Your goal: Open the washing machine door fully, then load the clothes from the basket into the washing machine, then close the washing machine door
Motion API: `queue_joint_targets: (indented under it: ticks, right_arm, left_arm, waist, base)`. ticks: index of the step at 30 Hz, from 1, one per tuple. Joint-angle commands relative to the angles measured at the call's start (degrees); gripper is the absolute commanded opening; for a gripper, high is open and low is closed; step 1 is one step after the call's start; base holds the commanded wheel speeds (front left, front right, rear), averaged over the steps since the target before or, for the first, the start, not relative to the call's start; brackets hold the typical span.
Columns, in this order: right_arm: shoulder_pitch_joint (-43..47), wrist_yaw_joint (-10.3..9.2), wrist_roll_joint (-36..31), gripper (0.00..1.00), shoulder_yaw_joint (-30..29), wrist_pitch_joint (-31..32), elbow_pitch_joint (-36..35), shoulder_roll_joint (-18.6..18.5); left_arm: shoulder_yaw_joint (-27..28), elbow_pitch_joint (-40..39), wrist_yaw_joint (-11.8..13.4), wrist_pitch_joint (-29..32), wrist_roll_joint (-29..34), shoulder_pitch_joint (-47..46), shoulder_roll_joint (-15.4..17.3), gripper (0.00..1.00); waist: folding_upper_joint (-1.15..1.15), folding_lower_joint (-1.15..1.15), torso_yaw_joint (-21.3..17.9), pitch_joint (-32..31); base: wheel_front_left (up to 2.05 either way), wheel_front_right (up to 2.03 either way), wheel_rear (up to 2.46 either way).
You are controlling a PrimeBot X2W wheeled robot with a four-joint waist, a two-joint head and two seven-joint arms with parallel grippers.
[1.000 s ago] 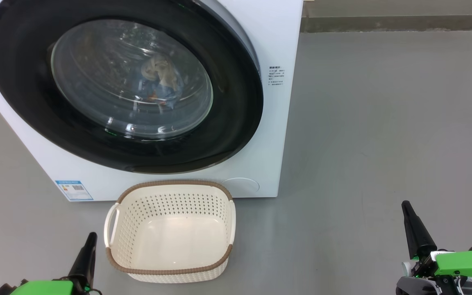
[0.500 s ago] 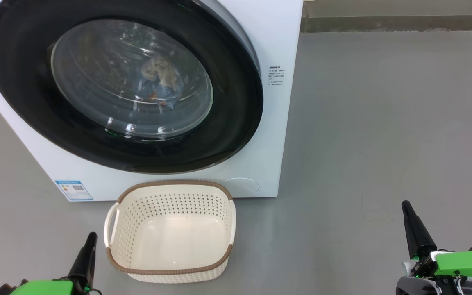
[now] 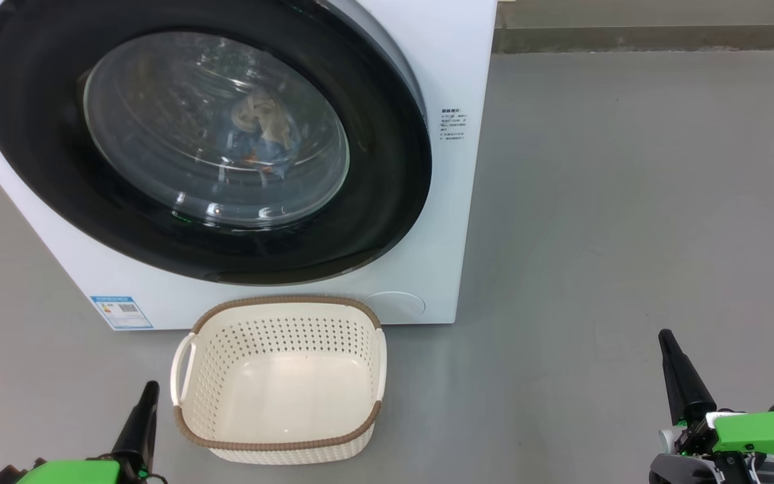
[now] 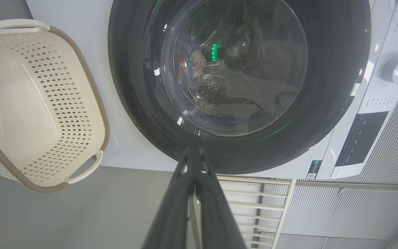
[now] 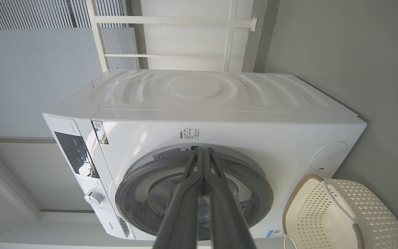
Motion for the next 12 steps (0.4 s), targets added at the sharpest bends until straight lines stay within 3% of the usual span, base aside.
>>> queue_joint_targets:
  ticks: [1, 12]
  right_arm:
    - [-0.8, 0.08, 0.1, 0.0, 1.3, 0.5, -1.7, -0.2]
    - [-0.8, 0.08, 0.1, 0.0, 1.3, 0.5, -1.7, -0.2]
  left_arm:
    - [2.0, -1.7, -0.1, 0.4, -0.4, -2.8, 0.8, 0.0]
    - [2.0, -1.7, -0.1, 0.4, -0.4, -2.8, 0.8, 0.0]
  waist:
    - [0.0, 0.0, 0.0, 0.0]
    - [0.0, 0.0, 0.0, 0.0]
  base:
    - [0.0, 0.0, 0.0]
    - [0.0, 0.0, 0.0]
